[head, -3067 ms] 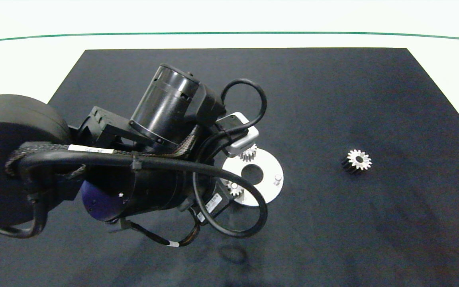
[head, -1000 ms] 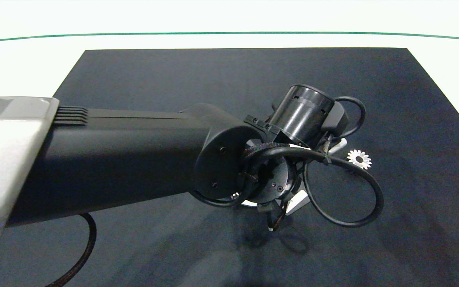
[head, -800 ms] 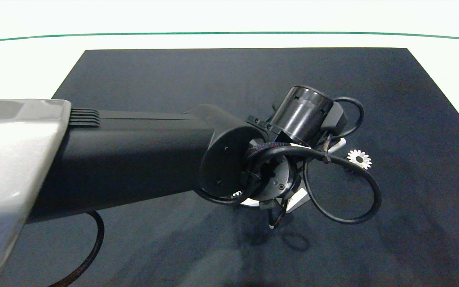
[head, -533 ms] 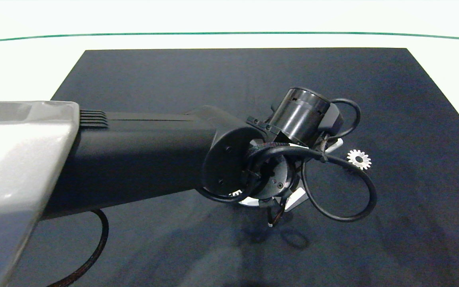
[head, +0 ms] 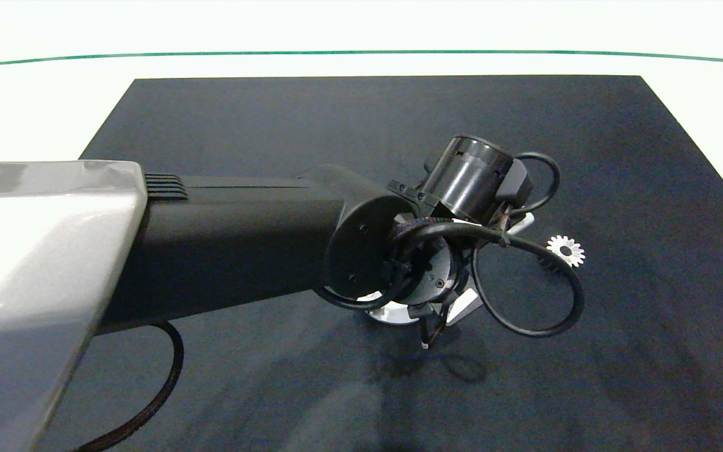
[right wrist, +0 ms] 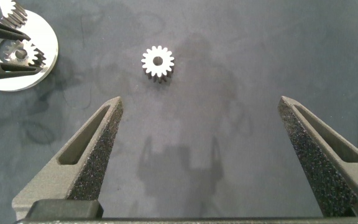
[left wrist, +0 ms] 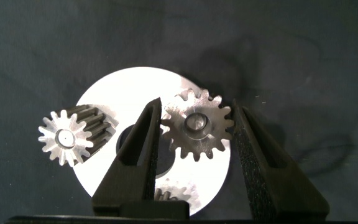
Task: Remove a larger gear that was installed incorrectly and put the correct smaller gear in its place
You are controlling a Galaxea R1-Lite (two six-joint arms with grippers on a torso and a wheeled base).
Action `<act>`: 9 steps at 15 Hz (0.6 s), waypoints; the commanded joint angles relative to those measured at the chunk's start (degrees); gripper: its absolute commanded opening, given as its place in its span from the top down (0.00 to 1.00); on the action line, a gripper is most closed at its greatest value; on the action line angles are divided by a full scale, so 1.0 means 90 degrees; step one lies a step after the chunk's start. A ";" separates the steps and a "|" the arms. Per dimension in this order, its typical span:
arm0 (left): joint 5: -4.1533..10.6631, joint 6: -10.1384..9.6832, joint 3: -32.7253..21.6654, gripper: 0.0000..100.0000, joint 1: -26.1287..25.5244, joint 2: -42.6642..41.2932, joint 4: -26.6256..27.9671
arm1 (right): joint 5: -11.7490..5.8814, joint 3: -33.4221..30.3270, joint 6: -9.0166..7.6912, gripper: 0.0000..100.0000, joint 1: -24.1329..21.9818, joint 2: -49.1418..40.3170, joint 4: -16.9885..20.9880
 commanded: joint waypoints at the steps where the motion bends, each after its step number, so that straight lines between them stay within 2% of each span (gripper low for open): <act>1: 0.0021 0.0014 -0.0004 0.78 0.0008 0.0012 0.0074 | -0.0002 0.0001 -0.0007 0.00 0.0001 0.0003 0.0011; 2: 0.0021 0.0014 0.0005 0.00 0.0018 0.0012 0.0093 | -0.0002 0.0001 -0.0007 0.00 0.0001 -0.0007 0.0011; 9: 0.0021 -0.0035 0.0025 0.00 0.0008 -0.0105 0.0289 | 0.0056 0.0001 0.0032 0.00 -0.0067 0.0003 0.0001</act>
